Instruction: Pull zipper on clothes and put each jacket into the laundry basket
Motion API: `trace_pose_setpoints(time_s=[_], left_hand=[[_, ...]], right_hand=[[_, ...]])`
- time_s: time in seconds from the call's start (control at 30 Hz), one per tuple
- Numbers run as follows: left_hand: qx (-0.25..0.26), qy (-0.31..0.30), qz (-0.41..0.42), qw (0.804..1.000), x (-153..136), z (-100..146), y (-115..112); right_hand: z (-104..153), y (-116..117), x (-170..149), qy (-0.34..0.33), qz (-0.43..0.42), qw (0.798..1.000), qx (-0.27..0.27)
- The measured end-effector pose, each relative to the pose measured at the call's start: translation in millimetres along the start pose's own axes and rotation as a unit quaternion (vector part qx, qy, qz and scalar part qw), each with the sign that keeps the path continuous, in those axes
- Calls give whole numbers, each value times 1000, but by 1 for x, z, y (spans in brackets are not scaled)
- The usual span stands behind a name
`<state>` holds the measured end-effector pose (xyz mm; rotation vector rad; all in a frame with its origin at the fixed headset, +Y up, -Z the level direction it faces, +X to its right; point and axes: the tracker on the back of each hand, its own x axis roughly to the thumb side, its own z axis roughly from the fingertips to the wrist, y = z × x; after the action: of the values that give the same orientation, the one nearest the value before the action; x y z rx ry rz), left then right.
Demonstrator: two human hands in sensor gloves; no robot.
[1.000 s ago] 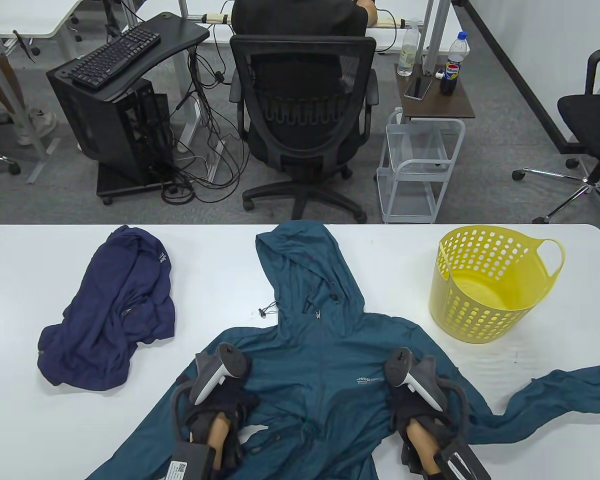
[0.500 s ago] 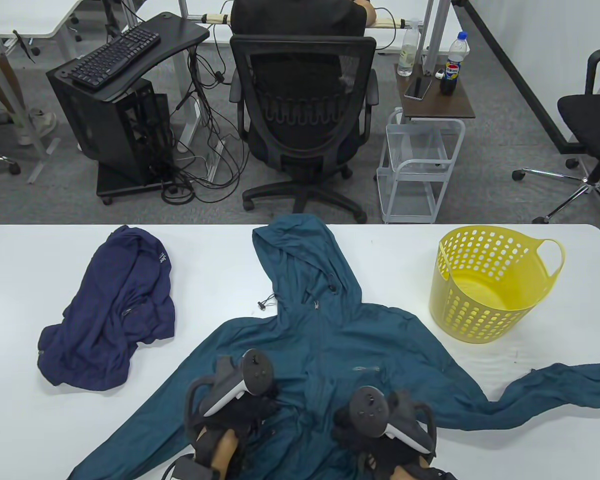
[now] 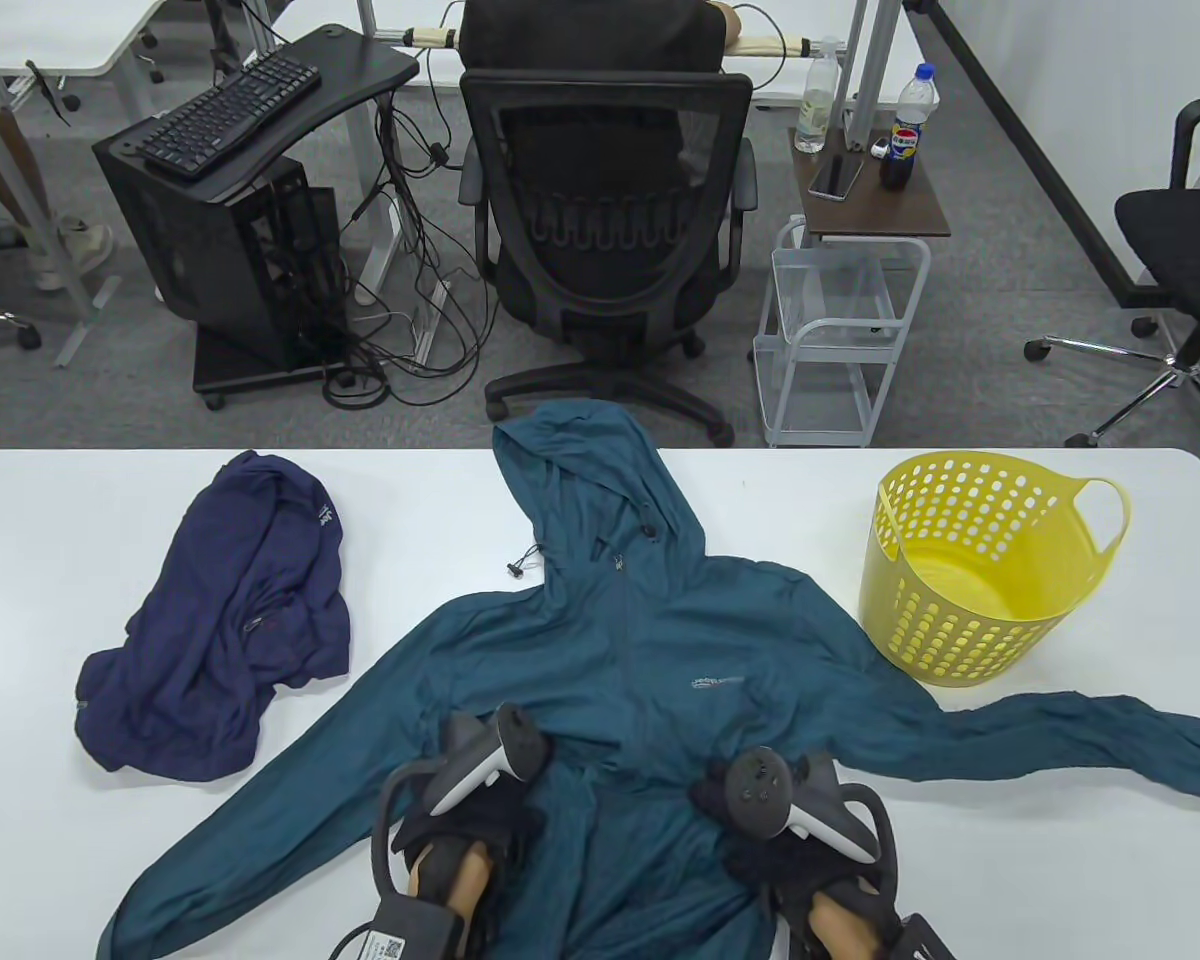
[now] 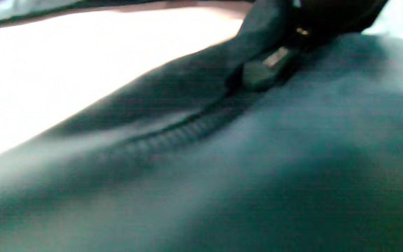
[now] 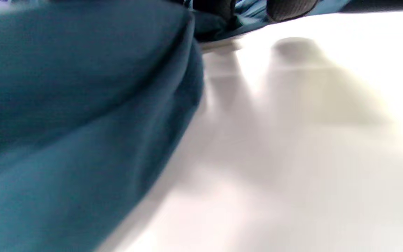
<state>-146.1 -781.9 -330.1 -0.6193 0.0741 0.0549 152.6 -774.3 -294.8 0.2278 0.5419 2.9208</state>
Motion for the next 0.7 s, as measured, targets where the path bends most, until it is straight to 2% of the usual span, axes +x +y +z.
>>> trace_pose_setpoints(time_s=[0.1,0.27,0.33,0.43,0.5,0.57,0.63,0.7], left_hand=[[23,16,-7,1000,-7,0,3],[71,36,-7,997,-13,0,8],[86,38,-18,995,-10,3,10],[115,23,-39,992,-1,19,19],[150,-11,-31,988,10,41,30],[177,-59,-19,982,23,65,40],[171,-131,-7,977,37,86,44],[140,-206,-4,969,48,101,42]], right_hand=[[-1,-6,-21,38,17,999,-15],[-4,-11,-50,76,-17,996,-43],[-2,-13,-52,77,-18,995,-59],[9,-24,-40,50,-18,994,-99],[23,-35,-18,-8,-32,990,-134],[37,-39,11,-108,-35,986,-123],[45,-32,38,-201,-52,976,-69],[47,-19,60,-246,-46,968,-6]])
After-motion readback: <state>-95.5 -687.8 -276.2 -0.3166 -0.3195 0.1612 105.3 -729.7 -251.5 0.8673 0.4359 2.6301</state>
